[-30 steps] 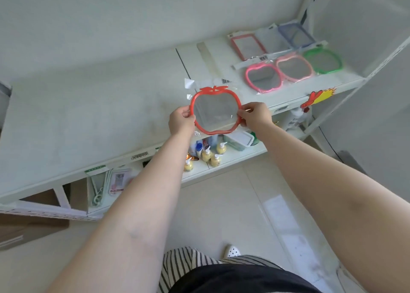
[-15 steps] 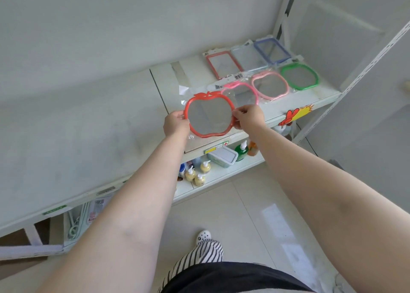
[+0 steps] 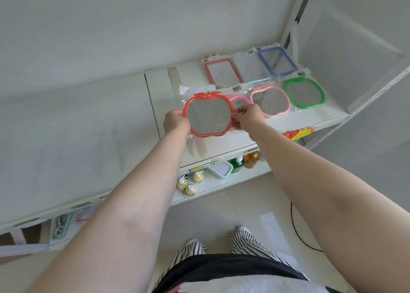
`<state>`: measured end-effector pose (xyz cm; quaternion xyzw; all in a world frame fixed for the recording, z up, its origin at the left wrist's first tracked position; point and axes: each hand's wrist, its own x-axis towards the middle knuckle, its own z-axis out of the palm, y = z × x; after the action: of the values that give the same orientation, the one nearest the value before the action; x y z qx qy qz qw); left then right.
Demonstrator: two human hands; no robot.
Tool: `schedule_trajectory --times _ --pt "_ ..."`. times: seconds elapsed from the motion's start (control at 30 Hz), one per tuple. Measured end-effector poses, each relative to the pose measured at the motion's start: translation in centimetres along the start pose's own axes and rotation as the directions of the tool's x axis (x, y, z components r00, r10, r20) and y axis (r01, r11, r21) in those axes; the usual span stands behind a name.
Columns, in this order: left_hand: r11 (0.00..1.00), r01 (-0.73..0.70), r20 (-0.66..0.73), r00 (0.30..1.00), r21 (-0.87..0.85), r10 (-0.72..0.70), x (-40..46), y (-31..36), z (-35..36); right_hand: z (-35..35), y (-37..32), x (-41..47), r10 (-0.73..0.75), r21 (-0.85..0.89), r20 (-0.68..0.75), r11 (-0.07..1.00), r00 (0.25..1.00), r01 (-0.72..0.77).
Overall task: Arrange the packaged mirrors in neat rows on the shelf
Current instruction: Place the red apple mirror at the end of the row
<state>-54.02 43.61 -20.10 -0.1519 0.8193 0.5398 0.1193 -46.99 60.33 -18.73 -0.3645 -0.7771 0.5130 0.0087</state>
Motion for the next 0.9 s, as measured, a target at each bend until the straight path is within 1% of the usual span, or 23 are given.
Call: schedule_trajectory --times 0.13,0.2,0.27,0.33,0.43,0.5,0.57,0.63,0.73,0.8,0.9 --pt "0.998 0.056 -0.124 0.99 -0.037 -0.06 -0.2 0.1 1.3 -0.8 -0.1 2.7 -0.037 -0.018 0.12 0.999 0.992 0.04" --pt "0.996 0.078 -0.183 0.979 -0.048 -0.085 -0.4 -0.1 1.8 -1.0 -0.3 3.7 -0.076 -0.018 0.192 0.997 0.978 0.082" --pt "0.994 0.099 -0.238 0.965 -0.053 -0.108 -0.8 -0.4 1.9 -1.0 -0.4 4.3 -0.108 -0.06 0.253 0.99 0.962 0.127" --pt "0.992 0.111 -0.277 0.953 -0.054 -0.122 -0.9 -0.9 1.4 -0.5 -0.4 4.9 -0.122 -0.107 0.305 0.981 0.944 0.161" --pt "0.988 0.148 -0.317 0.936 -0.043 -0.153 -0.5 -1.7 0.5 0.5 -0.3 5.1 -0.117 -0.097 0.389 0.981 0.914 0.167" --pt "0.98 0.193 -0.32 0.927 -0.037 -0.195 -0.1 -2.2 0.0 1.2 -0.1 5.1 -0.096 -0.068 0.419 0.988 0.903 0.137" --pt "0.968 0.248 -0.296 0.923 -0.027 -0.245 0.4 -2.8 -0.3 1.9 0.2 5.3 -0.052 -0.035 0.432 0.997 0.9 0.074" --pt "0.955 0.298 -0.266 0.919 -0.015 -0.291 1.1 -3.3 -0.2 2.3 0.6 5.7 -0.005 -0.05 0.431 0.998 0.903 0.029" --pt "0.937 0.351 -0.217 0.914 -0.005 -0.343 2.4 -4.0 0.3 2.5 1.0 6.4 0.028 -0.062 0.416 0.998 0.909 -0.002" --pt "0.933 0.358 -0.191 0.915 -0.017 -0.355 3.2 -4.2 0.5 2.8 1.1 6.9 0.041 -0.079 0.404 0.997 0.914 -0.01" --pt "0.944 0.329 -0.17 0.931 0.003 -0.324 4.2 -3.8 0.7 3.4 1.0 7.5 0.055 -0.117 0.367 0.993 0.929 -0.012"
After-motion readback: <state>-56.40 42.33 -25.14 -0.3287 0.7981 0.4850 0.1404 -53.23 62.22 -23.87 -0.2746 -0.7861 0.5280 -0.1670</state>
